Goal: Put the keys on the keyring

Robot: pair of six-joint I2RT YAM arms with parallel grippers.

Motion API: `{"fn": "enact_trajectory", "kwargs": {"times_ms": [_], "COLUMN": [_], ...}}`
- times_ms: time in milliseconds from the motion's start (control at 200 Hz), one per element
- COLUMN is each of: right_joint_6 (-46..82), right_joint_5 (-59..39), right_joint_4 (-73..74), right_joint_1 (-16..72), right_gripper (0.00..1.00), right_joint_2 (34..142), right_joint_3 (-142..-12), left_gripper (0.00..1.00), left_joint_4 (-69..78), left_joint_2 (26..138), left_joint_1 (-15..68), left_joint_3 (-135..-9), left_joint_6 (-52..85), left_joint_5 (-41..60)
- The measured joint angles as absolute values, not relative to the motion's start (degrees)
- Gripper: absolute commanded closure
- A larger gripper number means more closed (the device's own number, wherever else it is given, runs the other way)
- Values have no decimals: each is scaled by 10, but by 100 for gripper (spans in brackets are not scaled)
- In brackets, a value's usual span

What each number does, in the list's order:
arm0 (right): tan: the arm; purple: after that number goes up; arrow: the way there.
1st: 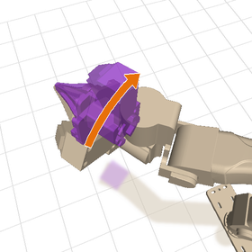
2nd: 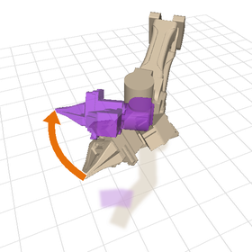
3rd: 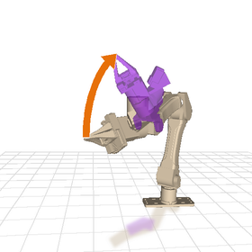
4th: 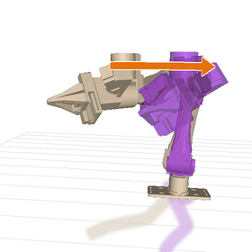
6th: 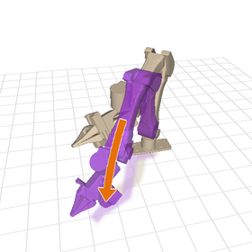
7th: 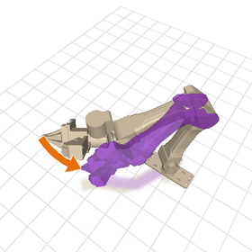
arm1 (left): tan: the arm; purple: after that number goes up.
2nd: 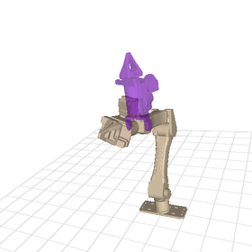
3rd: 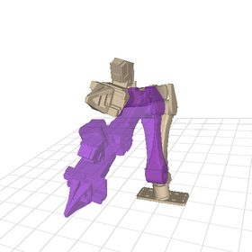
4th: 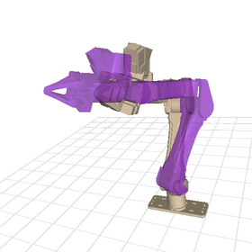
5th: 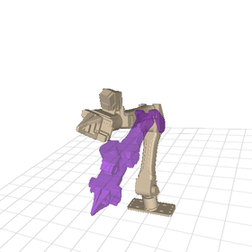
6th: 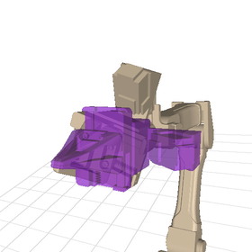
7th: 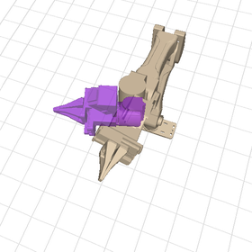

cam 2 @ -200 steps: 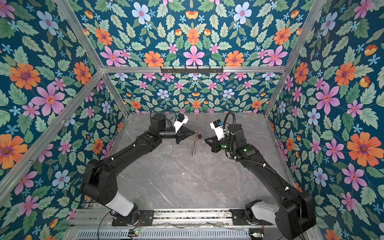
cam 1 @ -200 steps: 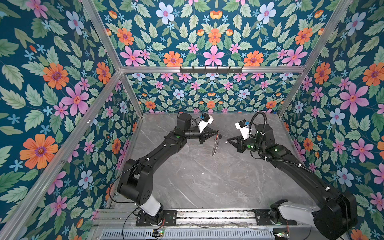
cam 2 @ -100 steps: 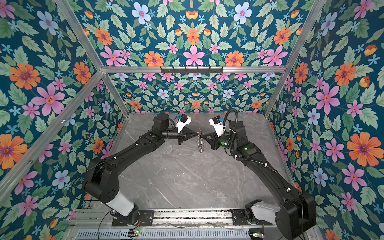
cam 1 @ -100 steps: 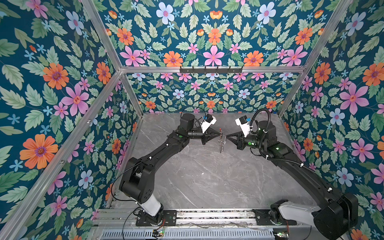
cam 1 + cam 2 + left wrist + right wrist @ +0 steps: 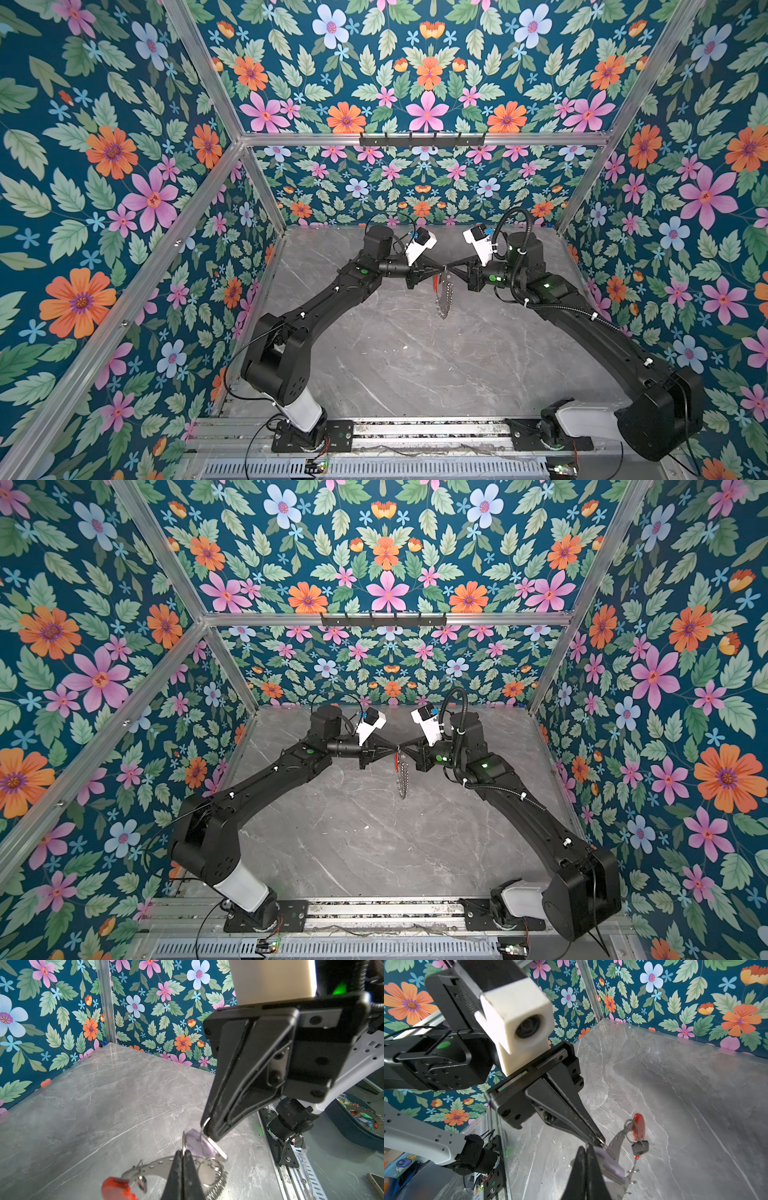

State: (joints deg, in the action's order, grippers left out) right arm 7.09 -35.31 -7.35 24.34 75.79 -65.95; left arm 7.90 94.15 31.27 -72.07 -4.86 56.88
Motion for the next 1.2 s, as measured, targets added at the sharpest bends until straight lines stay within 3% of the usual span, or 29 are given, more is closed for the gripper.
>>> {"fn": "enact_trajectory", "kwargs": {"times_ms": [896, 1201], "right_joint_6": [59, 65], "right_joint_5": [-264, -253], "right_joint_4": [-114, -118], "right_joint_1": [247, 246], "right_gripper": [100, 100], "right_joint_2": [764, 752], "right_joint_3": [-659, -642], "left_gripper": [100, 100], "left_joint_4": [38, 84], "left_joint_2": [937, 919], "left_joint_1": [316, 316], "left_joint_3": [-730, -700], "left_joint_6": [-76, -59], "left_joint_5": [555, 551]}}
